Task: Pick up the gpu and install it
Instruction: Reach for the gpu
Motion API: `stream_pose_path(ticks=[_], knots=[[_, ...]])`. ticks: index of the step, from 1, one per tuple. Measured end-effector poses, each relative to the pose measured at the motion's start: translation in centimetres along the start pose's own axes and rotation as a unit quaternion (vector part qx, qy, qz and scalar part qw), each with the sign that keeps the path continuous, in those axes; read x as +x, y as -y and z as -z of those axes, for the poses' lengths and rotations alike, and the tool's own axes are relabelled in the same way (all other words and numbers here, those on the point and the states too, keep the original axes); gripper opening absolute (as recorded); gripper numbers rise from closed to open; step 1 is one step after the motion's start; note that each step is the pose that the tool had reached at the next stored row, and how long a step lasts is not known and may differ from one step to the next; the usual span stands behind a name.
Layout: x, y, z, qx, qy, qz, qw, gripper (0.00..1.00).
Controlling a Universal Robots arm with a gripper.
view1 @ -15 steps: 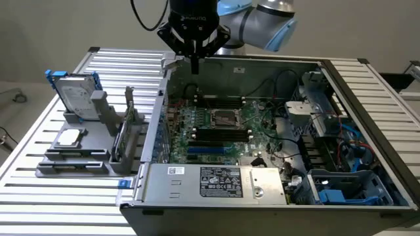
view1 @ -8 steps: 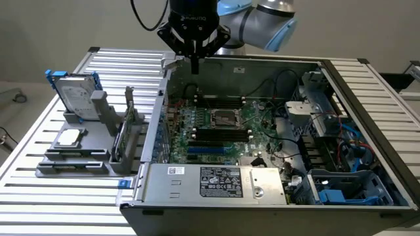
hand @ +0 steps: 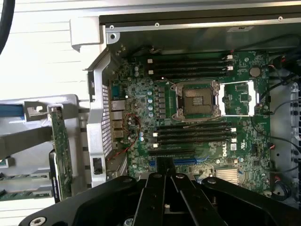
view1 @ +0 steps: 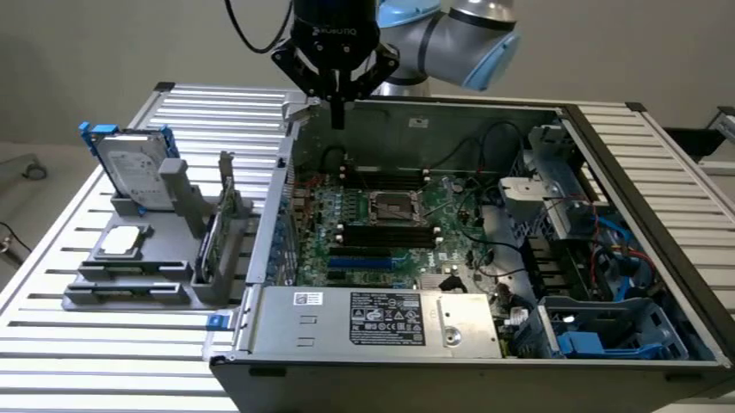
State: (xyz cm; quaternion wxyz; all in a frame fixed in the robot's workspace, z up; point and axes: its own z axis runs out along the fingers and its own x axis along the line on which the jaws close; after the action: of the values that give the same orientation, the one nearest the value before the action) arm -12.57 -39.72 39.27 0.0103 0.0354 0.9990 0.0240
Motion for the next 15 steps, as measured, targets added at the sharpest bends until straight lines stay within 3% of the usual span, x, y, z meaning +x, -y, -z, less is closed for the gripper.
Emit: stream_pose_path(ticks=[15], knots=[[6.6, -2.14, -0.02, 0.0, -0.0001, 0.0, 1.0, 0.11]])
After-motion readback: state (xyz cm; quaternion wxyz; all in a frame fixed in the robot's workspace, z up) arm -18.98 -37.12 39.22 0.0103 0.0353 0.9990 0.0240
